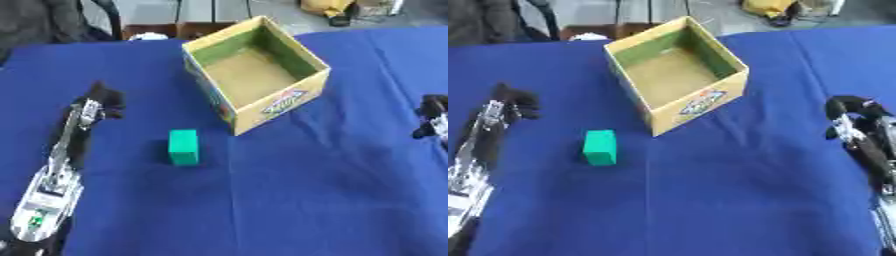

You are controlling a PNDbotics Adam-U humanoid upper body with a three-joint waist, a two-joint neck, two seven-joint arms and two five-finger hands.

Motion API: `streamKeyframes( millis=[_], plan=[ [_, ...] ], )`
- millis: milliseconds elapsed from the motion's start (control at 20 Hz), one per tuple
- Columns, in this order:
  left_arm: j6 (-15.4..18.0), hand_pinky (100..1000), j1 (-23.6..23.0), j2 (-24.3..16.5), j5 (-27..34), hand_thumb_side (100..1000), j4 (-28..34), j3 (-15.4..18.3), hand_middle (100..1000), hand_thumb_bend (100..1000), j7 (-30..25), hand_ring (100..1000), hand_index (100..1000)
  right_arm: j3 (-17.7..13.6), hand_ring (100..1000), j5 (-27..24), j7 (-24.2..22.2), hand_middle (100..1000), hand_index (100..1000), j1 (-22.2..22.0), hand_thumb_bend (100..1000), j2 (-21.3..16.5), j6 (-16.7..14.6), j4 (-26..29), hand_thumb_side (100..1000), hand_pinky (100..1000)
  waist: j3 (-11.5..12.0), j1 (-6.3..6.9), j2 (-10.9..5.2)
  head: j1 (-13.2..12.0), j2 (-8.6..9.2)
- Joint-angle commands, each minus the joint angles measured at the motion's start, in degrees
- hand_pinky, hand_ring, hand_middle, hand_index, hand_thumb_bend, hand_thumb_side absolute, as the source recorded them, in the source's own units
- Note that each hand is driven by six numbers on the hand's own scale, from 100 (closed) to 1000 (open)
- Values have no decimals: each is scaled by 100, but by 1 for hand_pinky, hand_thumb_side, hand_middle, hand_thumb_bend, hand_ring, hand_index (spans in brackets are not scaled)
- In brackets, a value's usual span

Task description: Pick up objects on the table and place them in the box.

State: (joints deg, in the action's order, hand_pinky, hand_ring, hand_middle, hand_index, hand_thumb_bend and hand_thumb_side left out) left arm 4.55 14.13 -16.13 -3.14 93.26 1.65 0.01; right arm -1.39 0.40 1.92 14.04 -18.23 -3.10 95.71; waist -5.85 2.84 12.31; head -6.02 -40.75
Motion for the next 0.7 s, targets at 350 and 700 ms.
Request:
streamKeyframes(
  millis=[350, 700],
  plan=[
    [13, 648, 43, -98, -40, 938, 104, 39, 601, 670, -32, 662, 684, -41, 433, -2, 9, 578, 751, 32, 385, -73, -2, 115, 614, 481, 9, -19, -85, -40, 51],
    [9, 651, 68, -125, -73, 902, 112, 25, 605, 692, -84, 666, 685, -39, 433, -3, 6, 578, 751, 32, 385, -77, -3, 115, 614, 481, 8, -18, -88, -40, 47]
  ],
)
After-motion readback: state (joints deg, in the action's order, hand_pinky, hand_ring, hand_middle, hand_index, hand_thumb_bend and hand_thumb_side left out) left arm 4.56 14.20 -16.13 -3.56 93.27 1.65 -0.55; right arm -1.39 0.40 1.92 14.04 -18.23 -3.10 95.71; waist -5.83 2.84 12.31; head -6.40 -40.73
